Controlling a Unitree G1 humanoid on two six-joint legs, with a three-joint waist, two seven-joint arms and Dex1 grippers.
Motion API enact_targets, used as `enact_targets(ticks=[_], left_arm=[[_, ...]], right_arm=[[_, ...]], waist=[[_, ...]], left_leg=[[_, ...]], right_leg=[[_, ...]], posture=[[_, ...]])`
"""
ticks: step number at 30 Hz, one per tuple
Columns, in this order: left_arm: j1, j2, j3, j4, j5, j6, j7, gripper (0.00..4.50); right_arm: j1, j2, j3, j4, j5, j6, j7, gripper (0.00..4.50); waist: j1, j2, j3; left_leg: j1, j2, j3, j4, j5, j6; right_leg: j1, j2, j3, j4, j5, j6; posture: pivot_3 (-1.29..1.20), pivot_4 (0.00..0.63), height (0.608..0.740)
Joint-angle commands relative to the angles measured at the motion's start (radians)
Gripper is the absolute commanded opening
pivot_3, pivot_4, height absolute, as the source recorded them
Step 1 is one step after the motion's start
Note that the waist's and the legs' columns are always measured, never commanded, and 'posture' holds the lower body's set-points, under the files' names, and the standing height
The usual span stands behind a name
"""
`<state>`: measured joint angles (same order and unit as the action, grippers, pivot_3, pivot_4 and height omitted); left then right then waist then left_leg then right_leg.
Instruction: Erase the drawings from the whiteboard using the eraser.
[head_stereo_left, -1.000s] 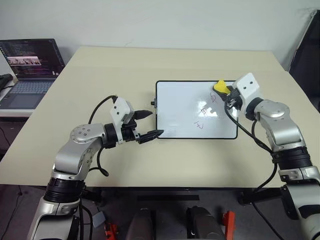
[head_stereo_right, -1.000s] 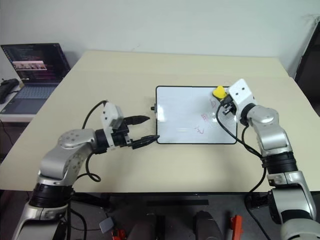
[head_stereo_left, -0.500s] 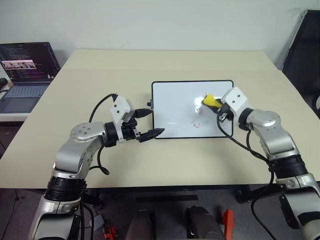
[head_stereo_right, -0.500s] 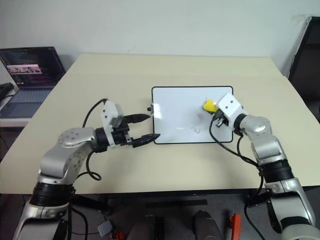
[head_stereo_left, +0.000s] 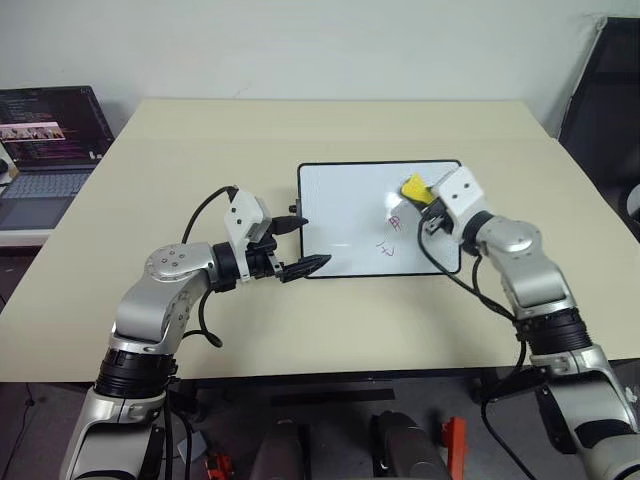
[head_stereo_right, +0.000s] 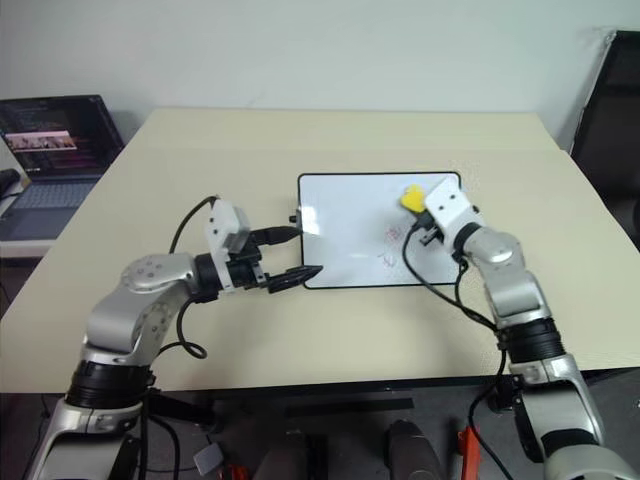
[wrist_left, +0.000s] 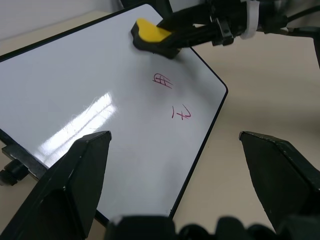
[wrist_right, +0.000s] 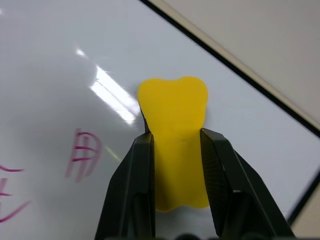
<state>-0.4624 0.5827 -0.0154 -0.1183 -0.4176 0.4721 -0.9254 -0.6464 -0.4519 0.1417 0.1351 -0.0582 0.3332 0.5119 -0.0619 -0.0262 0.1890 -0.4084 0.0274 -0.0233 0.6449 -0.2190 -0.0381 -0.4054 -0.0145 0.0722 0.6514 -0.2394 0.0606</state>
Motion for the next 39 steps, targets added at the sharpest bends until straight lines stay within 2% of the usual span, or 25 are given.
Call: enact_targets(ticks=[1, 12, 18, 25, 30, 35, 39], left_arm=[[-0.013, -0.006, 0.006, -0.024, -0.002, -0.014, 0.007, 4.50], [-0.020, -0.015, -0.002, -0.020, 0.001, -0.010, 0.008, 4.50], [-0.030, -0.022, -0.008, -0.010, 0.005, -0.014, 0.006, 4.50], [-0.033, -0.024, -0.011, -0.008, 0.003, -0.016, 0.009, 4.50], [-0.030, -0.026, -0.011, -0.010, 0.004, -0.015, 0.011, 4.50], [-0.027, -0.026, -0.010, -0.013, 0.004, -0.014, 0.013, 4.50], [-0.029, -0.023, -0.007, -0.013, 0.001, -0.014, 0.010, 4.50]], right_arm=[[0.007, 0.002, -0.001, -0.008, -0.008, 0.024, 0.001, 0.96], [-0.030, -0.062, -0.058, 0.117, -0.062, 0.020, -0.111, 0.96], [-0.026, -0.016, -0.032, 0.094, -0.074, 0.039, -0.137, 0.96], [0.006, 0.067, 0.038, -0.003, -0.070, 0.073, -0.089, 0.96], [-0.013, 0.093, 0.043, 0.014, -0.081, 0.076, -0.102, 0.96], [-0.047, 0.062, 0.001, 0.087, -0.103, 0.061, -0.149, 0.96], [-0.054, 0.007, -0.054, 0.070, -0.056, 0.066, -0.106, 0.96]], waist=[[0.001, 0.000, 0.000], [0.006, -0.001, 0.000], [0.005, -0.002, -0.001], [-0.009, -0.002, -0.001], [-0.016, -0.002, -0.001], [-0.019, -0.002, -0.001], [-0.012, -0.002, -0.001]], left_leg=[[0.000, 0.000, 0.000, 0.000, 0.000, 0.000], [0.000, 0.000, 0.000, 0.001, 0.000, 0.000], [0.000, 0.000, 0.000, 0.001, 0.000, 0.001], [0.002, 0.001, 0.001, 0.000, 0.000, 0.000], [0.002, 0.001, 0.000, 0.000, 0.000, 0.000], [0.003, 0.001, 0.001, 0.000, 0.000, 0.001], [0.003, 0.001, 0.000, 0.000, 0.001, 0.002]], right_leg=[[0.000, 0.000, 0.000, 0.000, 0.000, 0.000], [0.001, 0.000, 0.000, 0.000, 0.000, 0.001], [0.001, 0.000, 0.001, 0.000, 0.001, 0.001], [0.001, 0.001, 0.001, 0.000, 0.001, 0.001], [0.001, 0.001, 0.001, 0.000, 0.000, 0.001], [0.001, 0.001, 0.001, 0.000, 0.001, 0.000], [0.001, 0.001, 0.001, 0.000, 0.000, -0.002]], posture=[[0.00, 0.150, 0.740], [0.00, 0.150, 0.740], [0.00, 0.150, 0.740], [0.00, 0.150, 0.740], [0.00, 0.150, 0.740], [0.00, 0.150, 0.740], [0.00, 0.150, 0.740]])
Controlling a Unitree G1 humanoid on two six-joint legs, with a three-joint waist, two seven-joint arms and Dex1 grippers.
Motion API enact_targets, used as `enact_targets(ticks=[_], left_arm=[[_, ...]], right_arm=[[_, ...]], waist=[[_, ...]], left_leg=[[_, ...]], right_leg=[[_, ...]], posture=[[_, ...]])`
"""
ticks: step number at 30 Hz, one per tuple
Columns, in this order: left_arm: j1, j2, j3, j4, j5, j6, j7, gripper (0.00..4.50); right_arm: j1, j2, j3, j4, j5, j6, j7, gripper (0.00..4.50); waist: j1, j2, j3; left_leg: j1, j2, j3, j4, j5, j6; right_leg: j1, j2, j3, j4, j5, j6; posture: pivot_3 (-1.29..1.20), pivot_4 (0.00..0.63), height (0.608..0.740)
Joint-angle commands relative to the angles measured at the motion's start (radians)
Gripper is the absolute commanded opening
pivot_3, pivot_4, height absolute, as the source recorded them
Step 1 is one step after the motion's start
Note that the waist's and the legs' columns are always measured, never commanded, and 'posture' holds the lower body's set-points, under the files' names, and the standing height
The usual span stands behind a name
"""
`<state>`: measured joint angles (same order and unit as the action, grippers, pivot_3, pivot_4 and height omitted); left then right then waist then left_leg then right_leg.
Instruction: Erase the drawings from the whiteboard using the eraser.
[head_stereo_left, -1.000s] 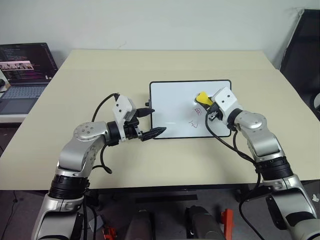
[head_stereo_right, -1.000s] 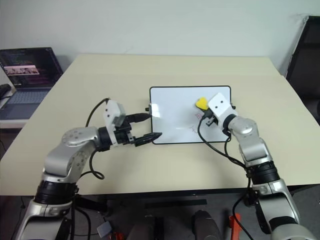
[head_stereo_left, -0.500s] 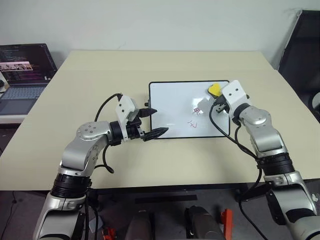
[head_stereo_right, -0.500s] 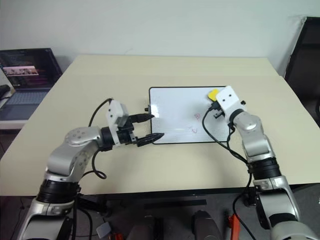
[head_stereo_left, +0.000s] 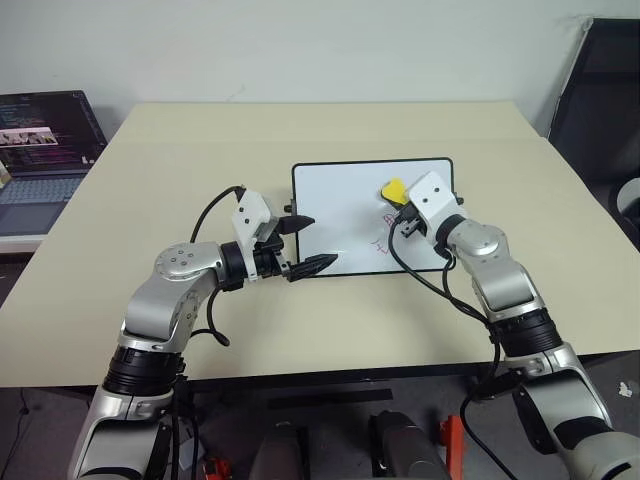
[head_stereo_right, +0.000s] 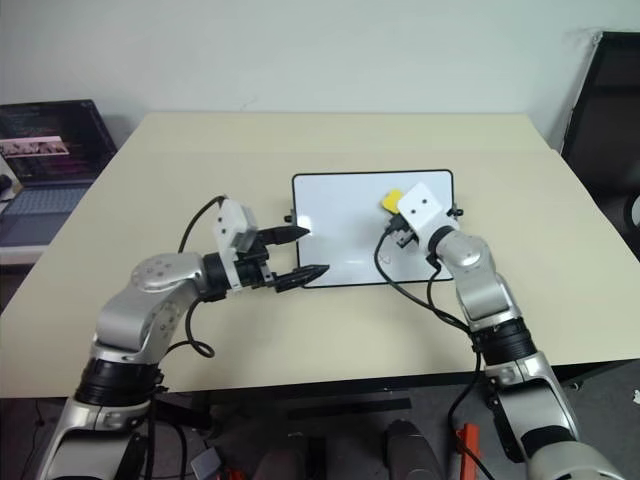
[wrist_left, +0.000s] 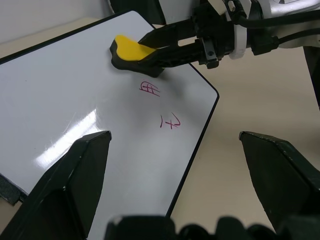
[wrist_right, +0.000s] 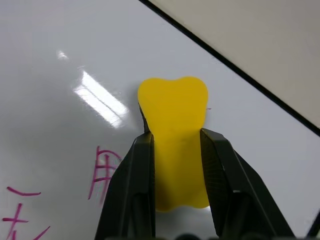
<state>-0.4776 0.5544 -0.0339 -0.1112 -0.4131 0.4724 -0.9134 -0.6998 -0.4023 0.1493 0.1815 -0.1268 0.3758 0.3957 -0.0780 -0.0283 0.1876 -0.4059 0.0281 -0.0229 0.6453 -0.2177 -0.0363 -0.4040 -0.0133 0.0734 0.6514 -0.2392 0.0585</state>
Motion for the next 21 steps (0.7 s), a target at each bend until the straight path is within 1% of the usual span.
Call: enact_targets(ticks=[1, 2, 5, 7, 10, 13, 16, 21], left_arm=[[-0.017, 0.007, 0.014, -0.020, -0.005, -0.016, -0.005, 4.50], [-0.019, 0.008, 0.017, -0.022, -0.008, -0.016, -0.007, 4.50], [-0.032, 0.016, 0.026, -0.018, -0.012, -0.018, -0.016, 4.50], [-0.036, 0.024, 0.027, -0.014, -0.011, -0.022, -0.027, 4.50], [-0.034, 0.038, 0.029, -0.003, -0.007, -0.031, -0.043, 4.50], [-0.029, 0.051, 0.039, 0.013, -0.001, -0.048, -0.050, 4.50], [-0.034, 0.057, 0.043, 0.023, 0.000, -0.060, -0.049, 4.50], [-0.041, 0.069, 0.048, 0.008, -0.007, -0.056, -0.055, 4.50]], right_arm=[[0.000, -0.056, -0.079, 0.000, 0.036, 0.037, 0.036, 0.96], [0.003, -0.067, -0.098, -0.030, 0.065, 0.059, 0.063, 0.96], [0.022, -0.120, -0.163, -0.189, 0.208, 0.137, 0.209, 0.96], [0.038, -0.173, -0.196, -0.281, 0.274, 0.182, 0.283, 0.96], [0.055, -0.261, -0.233, -0.371, 0.341, 0.242, 0.356, 0.96], [0.024, -0.323, -0.288, -0.392, 0.402, 0.281, 0.392, 0.96], [0.000, -0.372, -0.341, -0.361, 0.447, 0.280, 0.417, 0.96], [0.078, -0.466, -0.336, -0.324, 0.431, 0.223, 0.483, 0.96]], waist=[[0.009, 0.000, 0.000], [0.013, 0.000, 0.000], [0.022, 0.000, 0.000], [0.025, 0.002, 0.001], [0.029, 0.002, 0.001], [0.029, 0.002, 0.001], [0.029, 0.002, 0.001], [0.031, 0.002, 0.001]], left_leg=[[0.000, 0.000, 0.000, 0.000, 0.000, 0.000], [0.000, 0.000, 0.000, 0.000, 0.000, 0.000], [-0.002, 0.000, 0.000, -0.001, 0.000, 0.000], [-0.005, 0.000, -0.001, -0.003, 0.000, 0.000], [-0.011, 0.000, -0.002, -0.003, -0.001, -0.001], [-0.011, 0.000, -0.001, -0.004, -0.003, -0.002], [-0.011, 0.000, -0.001, -0.004, -0.003, -0.003], [-0.011, 0.000, -0.001, -0.004, -0.003, -0.003]], right_leg=[[0.000, 0.000, 0.000, 0.000, 0.000, 0.000], [0.000, 0.000, 0.000, -0.001, 0.000, 0.000], [-0.002, 0.000, -0.001, -0.001, 0.001, 0.002], [-0.004, 0.000, -0.001, -0.002, 0.000, 0.002], [-0.009, 0.000, -0.002, -0.002, 0.001, 0.000], [-0.009, 0.000, -0.002, -0.004, 0.000, -0.001], [-0.009, 0.000, -0.002, -0.005, -0.001, -0.001], [-0.008, 0.000, -0.002, -0.005, -0.002, -0.002]], posture=[[0.00, 0.150, 0.740], [0.00, 0.150, 0.740], [0.00, 0.150, 0.740], [0.00, 0.150, 0.740], [0.00, 0.150, 0.740], [0.00, 0.150, 0.740], [0.00, 0.150, 0.740], [0.00, 0.150, 0.740]])
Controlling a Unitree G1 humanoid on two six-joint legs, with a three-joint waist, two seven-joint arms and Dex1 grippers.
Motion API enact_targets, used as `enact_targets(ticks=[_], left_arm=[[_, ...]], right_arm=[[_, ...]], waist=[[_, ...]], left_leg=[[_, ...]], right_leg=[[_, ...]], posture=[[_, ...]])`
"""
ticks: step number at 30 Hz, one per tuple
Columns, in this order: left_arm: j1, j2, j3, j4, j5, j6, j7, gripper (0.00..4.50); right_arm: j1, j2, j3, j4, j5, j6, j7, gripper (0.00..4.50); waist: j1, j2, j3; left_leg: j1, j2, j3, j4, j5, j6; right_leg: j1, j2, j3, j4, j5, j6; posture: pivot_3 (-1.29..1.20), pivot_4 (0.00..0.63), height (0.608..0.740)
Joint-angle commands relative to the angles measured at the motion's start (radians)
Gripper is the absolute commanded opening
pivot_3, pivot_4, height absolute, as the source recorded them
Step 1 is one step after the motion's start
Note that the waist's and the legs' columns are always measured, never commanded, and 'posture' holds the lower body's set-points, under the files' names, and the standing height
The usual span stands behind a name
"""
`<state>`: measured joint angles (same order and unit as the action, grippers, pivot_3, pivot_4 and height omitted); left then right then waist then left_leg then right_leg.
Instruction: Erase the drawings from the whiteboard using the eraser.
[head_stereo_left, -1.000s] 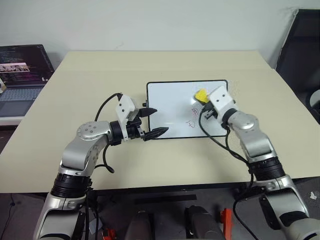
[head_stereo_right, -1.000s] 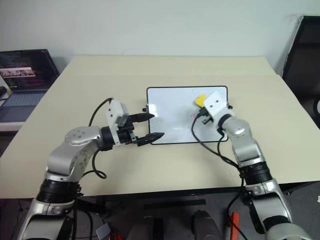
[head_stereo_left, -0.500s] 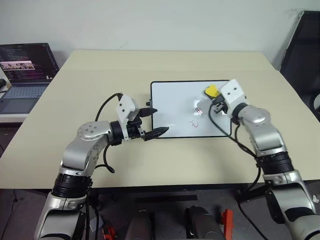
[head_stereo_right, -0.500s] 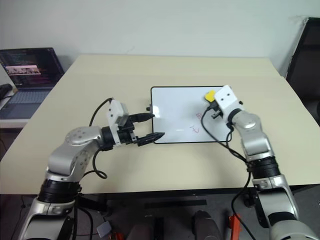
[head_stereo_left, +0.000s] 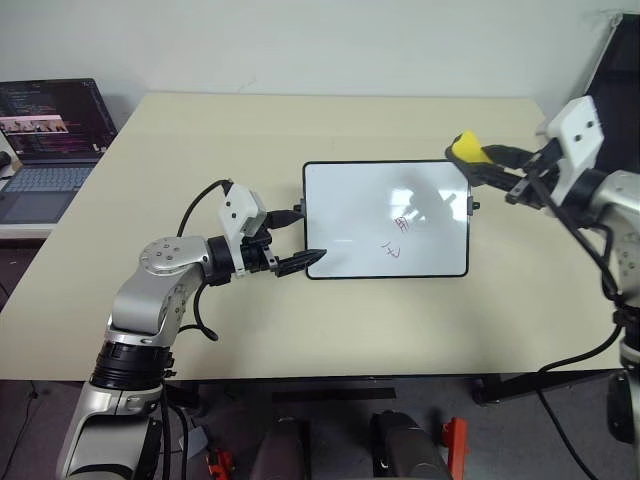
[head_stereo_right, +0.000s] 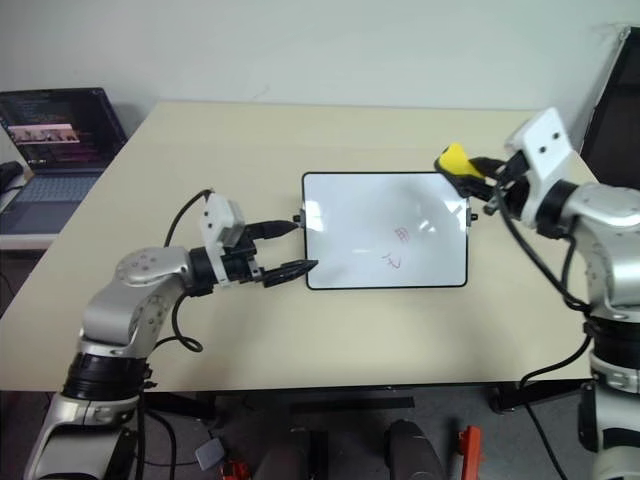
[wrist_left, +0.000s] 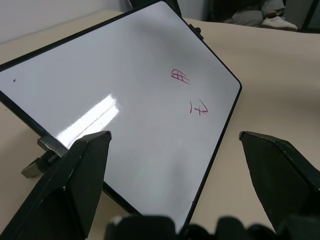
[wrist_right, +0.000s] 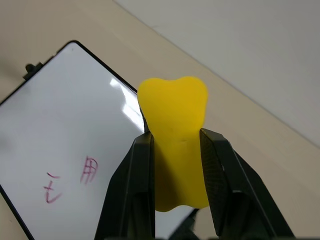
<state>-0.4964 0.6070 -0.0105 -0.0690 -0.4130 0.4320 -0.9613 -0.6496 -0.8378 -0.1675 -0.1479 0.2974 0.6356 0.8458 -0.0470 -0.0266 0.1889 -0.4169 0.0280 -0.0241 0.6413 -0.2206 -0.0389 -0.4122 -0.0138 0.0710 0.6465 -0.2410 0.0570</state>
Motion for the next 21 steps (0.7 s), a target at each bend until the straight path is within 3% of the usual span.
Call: enact_targets(ticks=[1, 9, 21], left_arm=[[-0.022, 0.022, 0.027, -0.041, -0.009, -0.012, -0.009, 4.50], [-0.019, 0.060, 0.039, -0.080, -0.028, 0.023, -0.020, 4.50], [-0.021, 0.051, 0.027, -0.074, -0.028, 0.028, -0.019, 4.50]], right_arm=[[0.057, -0.050, -0.020, 0.010, 0.003, -0.053, 0.051, 0.96], [0.200, -0.144, -0.062, 0.017, 0.012, -0.111, 0.113, 0.96], [0.161, -0.105, -0.008, -0.011, 0.018, -0.116, 0.093, 0.96]], waist=[[0.001, 0.000, 0.000], [0.002, 0.000, 0.000], [0.003, 0.000, 0.000]], left_leg=[[0.000, 0.000, 0.000, 0.000, 0.000, 0.000], [0.000, 0.000, 0.001, 0.000, 0.000, 0.000], [0.001, 0.000, 0.000, 0.001, 0.000, 0.000]], right_leg=[[0.000, 0.000, 0.000, 0.000, 0.000, 0.000], [0.000, 0.000, 0.001, 0.001, -0.001, 0.001], [0.001, 0.000, 0.000, 0.001, -0.003, 0.004]], posture=[[0.00, 0.150, 0.740], [0.00, 0.150, 0.740], [0.00, 0.150, 0.740]])
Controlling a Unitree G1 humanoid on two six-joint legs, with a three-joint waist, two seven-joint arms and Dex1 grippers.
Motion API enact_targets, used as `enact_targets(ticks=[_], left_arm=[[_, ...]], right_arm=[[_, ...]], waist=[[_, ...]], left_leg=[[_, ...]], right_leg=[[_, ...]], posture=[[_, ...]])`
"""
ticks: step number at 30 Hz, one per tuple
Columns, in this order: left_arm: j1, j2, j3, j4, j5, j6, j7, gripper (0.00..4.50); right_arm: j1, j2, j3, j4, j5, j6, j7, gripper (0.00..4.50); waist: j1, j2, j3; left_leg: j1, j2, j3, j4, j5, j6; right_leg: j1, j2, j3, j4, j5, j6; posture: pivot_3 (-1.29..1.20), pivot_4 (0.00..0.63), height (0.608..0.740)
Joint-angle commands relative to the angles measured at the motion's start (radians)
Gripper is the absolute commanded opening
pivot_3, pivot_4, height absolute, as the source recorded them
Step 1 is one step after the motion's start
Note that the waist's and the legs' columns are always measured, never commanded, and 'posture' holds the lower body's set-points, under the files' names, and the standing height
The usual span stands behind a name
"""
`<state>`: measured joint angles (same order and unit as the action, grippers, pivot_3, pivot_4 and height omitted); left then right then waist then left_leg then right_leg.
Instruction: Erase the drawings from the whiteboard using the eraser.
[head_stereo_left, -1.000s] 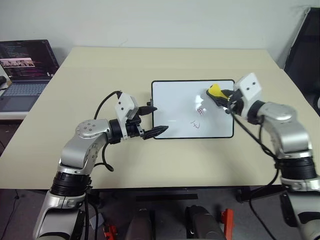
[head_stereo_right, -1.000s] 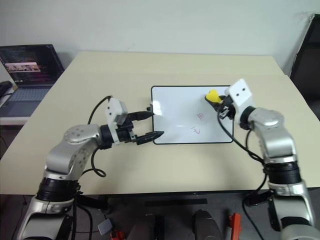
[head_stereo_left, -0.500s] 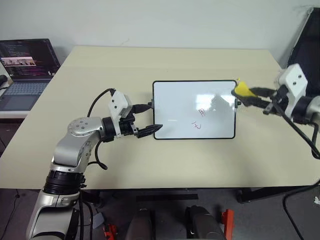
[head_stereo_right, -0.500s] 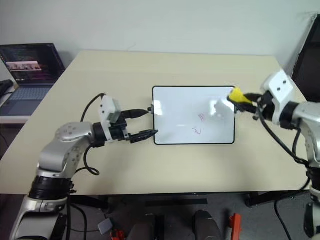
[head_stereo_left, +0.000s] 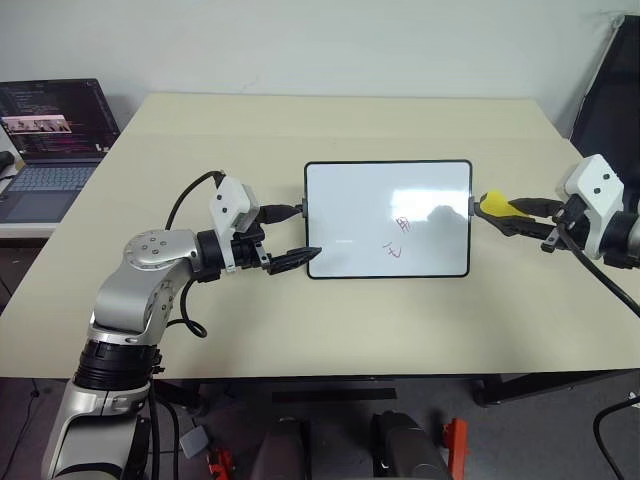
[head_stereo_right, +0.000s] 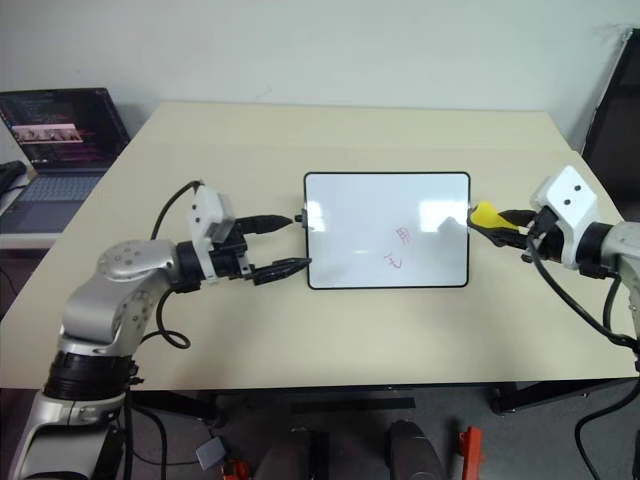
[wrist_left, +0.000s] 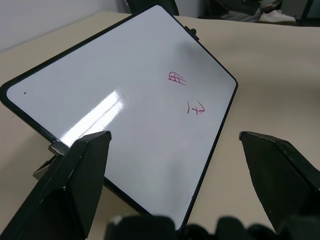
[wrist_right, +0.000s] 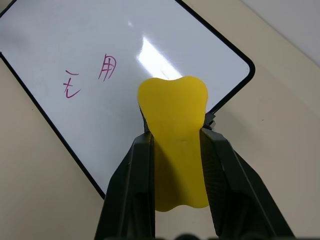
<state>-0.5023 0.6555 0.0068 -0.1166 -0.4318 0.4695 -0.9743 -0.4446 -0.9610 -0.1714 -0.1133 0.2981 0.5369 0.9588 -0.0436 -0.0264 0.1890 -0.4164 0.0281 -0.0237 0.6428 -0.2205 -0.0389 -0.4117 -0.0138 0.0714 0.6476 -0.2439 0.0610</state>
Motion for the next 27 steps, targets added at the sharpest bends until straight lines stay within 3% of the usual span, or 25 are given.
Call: enact_targets(ticks=[1, 6, 11, 20, 27], left_arm=[[-0.016, 0.001, 0.009, -0.027, -0.009, -0.009, -0.006, 4.50], [-0.021, -0.012, -0.003, -0.018, -0.006, -0.014, -0.007, 4.50], [-0.025, -0.026, -0.014, -0.021, -0.006, -0.010, -0.006, 4.50], [-0.016, -0.027, -0.019, -0.021, -0.007, -0.010, -0.009, 4.50], [-0.028, -0.027, -0.021, -0.006, -0.004, -0.019, -0.013, 4.50]], right_arm=[[-0.062, 0.043, 0.002, -0.051, 0.019, -0.023, -0.038, 0.96], [-0.127, 0.247, 0.098, -0.053, -0.060, -0.076, -0.207, 0.96], [-0.105, 0.344, 0.190, 0.035, -0.190, -0.187, -0.322, 0.96], [-0.166, 0.397, 0.279, 0.244, -0.368, -0.296, -0.441, 0.96], [-0.145, 0.424, 0.360, 0.227, -0.406, -0.305, -0.376, 0.96]], waist=[[-0.002, 0.000, 0.000], [-0.010, 0.000, 0.000], [0.003, 0.000, 0.000], [0.009, 0.000, 0.000], [-0.004, 0.000, 0.000]], left_leg=[[0.000, 0.000, 0.000, 0.000, 0.000, 0.000], [0.001, 0.000, 0.000, 0.001, 0.000, 0.000], [-0.001, -0.001, -0.001, 0.001, 0.000, 0.000], [0.000, -0.001, 0.000, 0.001, 0.000, 0.000], [0.004, 0.000, 0.000, 0.002, 0.000, 0.000]], right_leg=[[0.000, 0.000, 0.000, 0.000, 0.000, 0.000], [0.000, 0.001, 0.000, 0.002, 0.000, 0.000], [0.000, 0.000, 0.000, 0.001, 0.002, -0.004], [0.000, 0.000, 0.000, 0.002, 0.003, -0.004], [0.003, 0.000, 0.000, 0.003, 0.004, -0.003]], posture=[[0.00, 0.150, 0.740], [0.00, 0.150, 0.740], [0.00, 0.150, 0.740], [0.00, 0.150, 0.740], [0.00, 0.150, 0.740]])
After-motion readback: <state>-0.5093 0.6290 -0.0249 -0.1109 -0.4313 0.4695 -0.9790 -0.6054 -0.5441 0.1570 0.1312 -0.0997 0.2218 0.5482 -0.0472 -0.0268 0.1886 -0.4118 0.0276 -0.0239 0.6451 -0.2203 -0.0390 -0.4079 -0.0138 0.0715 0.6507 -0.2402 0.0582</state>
